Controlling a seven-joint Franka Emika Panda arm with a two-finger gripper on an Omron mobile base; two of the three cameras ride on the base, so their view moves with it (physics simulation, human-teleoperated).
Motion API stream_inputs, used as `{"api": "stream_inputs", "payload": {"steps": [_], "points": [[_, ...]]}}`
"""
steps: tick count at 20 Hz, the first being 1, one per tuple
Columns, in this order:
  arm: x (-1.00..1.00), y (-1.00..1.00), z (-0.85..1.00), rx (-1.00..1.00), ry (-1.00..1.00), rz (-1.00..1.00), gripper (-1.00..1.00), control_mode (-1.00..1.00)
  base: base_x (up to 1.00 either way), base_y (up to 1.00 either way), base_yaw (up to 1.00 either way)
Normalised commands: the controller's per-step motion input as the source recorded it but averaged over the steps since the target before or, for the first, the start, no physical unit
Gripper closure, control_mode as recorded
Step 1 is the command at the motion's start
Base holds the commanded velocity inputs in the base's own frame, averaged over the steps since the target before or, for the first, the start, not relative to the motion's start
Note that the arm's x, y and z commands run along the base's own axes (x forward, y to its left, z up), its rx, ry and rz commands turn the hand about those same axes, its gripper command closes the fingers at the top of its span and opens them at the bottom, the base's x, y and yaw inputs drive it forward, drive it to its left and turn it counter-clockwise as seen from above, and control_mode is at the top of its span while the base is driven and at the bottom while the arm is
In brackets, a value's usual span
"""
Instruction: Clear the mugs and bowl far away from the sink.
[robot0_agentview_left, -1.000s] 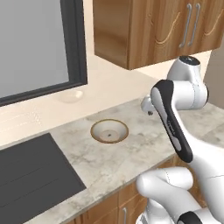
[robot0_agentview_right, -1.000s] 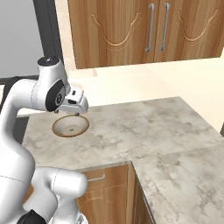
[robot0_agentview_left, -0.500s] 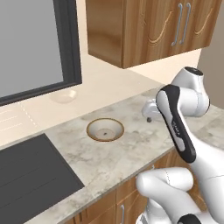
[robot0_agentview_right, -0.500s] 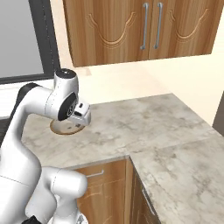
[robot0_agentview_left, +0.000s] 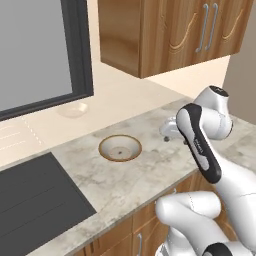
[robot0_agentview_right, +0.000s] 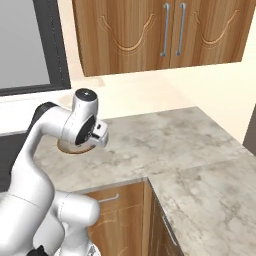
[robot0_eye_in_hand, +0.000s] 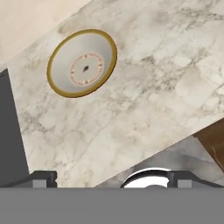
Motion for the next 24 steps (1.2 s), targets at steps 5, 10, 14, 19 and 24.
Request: {"api": "stream_inputs", "payload": {"steps": [5,10,14,19,24], "points": [[0.66,0.00,-0.13,0.00,0.00,0.00,-1.00,-1.00,0.00,0.00,0.00],[0.56,0.00,-0.22,0.07,0.01,0.00,-1.00,-1.00,0.00,0.00,0.00],[0.43,0.00,-0.22,0.15,0.04,0.09,-1.00,-1.00,0.00,0.00,0.00],[0.32,0.00,-0.28,0.15,0.00,0.13,-1.00,-1.00,0.00,0.00,0.00],[0.26,0.04,-0.37,0.09,0.01,0.06,-1.00,-1.00,0.00,0.00,0.00]]}}
